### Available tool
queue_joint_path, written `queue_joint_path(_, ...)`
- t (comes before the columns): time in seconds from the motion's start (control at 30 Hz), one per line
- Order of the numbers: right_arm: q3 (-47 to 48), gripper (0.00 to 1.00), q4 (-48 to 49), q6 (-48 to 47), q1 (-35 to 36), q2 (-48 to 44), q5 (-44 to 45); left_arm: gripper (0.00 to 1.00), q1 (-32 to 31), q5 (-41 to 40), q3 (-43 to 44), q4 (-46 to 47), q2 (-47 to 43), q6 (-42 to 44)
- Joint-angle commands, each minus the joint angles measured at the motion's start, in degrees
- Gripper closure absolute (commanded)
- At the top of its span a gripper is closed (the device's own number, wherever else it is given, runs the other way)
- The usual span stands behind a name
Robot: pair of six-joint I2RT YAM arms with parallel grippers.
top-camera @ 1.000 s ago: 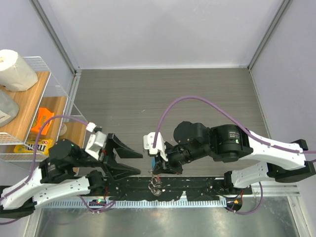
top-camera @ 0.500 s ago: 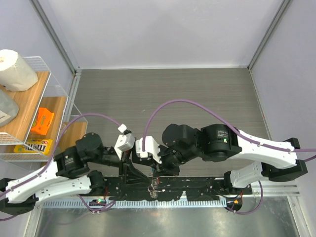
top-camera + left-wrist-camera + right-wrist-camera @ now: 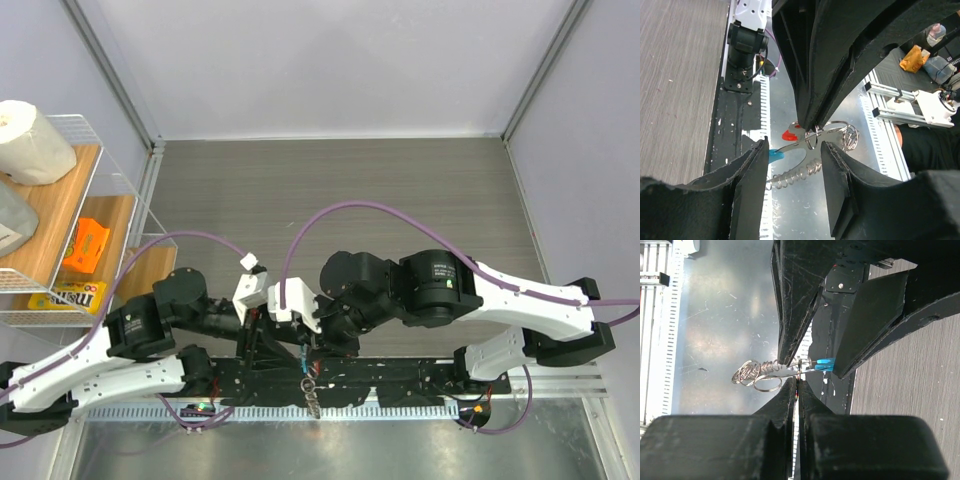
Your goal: Put the keys on the keyring
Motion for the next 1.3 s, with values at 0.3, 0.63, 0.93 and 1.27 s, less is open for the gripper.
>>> queue_joint_path(0.3, 1.3, 0.94, 1.4, 0.3, 0.2, -0.2, 0.1, 0.53, 0.0, 0.7, 5.5, -5.6, 1.1, 2.2)
queue_joint_path(0.63, -1.7, 0.94, 4.2, 0.9, 0.3, -1.7, -0.7, 0.48, -0.1, -1.8, 9.5, -10.0, 1.0, 3.5)
queue_joint_path(0.93, -2.3, 0.94, 6.9, 0.0, 0.0, -2.4, -0.5, 0.63, 0.0, -1.0, 9.4, -13.4, 2.2, 3.8)
queue_joint_path(1.27, -1.8, 0.94, 7.8, -0.5, 0.0, -2.0, -1.0, 0.71, 0.0, 0.2, 8.8, -14.2, 2.5, 3.9)
